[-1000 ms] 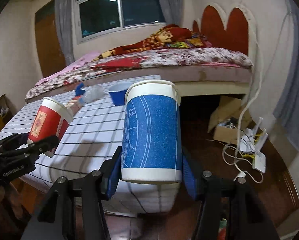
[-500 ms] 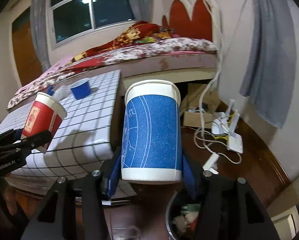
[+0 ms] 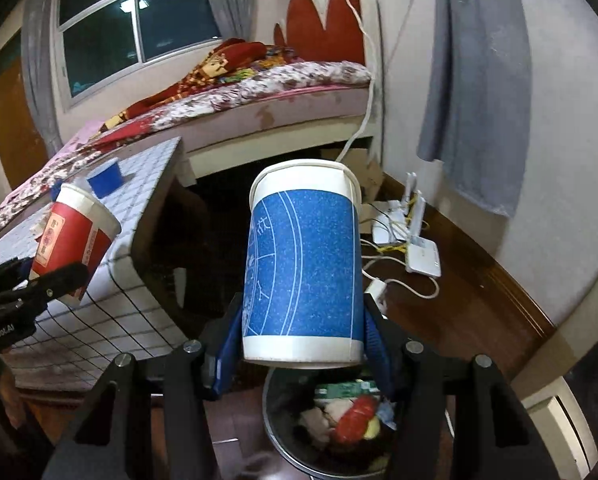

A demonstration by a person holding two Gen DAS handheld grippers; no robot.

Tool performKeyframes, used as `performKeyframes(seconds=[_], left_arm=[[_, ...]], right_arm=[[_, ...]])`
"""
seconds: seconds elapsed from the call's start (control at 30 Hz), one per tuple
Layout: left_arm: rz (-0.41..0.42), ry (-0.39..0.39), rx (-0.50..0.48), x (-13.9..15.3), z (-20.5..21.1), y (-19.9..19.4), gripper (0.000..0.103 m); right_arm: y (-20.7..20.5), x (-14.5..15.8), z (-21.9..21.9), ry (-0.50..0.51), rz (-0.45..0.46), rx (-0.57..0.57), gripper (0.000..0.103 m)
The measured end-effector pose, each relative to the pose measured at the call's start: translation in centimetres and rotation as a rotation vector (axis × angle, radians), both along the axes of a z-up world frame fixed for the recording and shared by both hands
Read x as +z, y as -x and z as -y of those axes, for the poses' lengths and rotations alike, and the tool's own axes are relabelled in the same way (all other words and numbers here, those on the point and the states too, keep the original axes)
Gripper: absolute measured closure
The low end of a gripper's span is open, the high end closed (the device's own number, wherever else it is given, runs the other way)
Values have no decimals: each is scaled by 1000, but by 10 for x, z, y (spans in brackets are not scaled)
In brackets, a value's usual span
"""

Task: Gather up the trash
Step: 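Carry the red cup and blue-and-white cup over the black bin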

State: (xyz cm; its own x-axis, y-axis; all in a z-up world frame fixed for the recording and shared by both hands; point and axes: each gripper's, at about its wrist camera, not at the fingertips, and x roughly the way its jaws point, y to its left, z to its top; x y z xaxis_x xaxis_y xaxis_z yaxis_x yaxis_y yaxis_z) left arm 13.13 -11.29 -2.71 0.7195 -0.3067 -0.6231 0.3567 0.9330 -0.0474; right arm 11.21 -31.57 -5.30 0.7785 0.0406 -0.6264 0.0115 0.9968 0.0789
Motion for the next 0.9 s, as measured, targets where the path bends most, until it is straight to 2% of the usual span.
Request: performKeyframes(seconds=[0.4,0.63,0.9], left_arm=[[-37,-14,-138,-18,59,-2,42],[-92,-37,-293,-41,98,1,42],[-191,-37,-362,-74,118,-15,42]], right_arm=[[19,-23,43,27,-57,-55,47],[32,-39,66,41,-98,-73,46],[31,-68,77,58,-182,-44,46]])
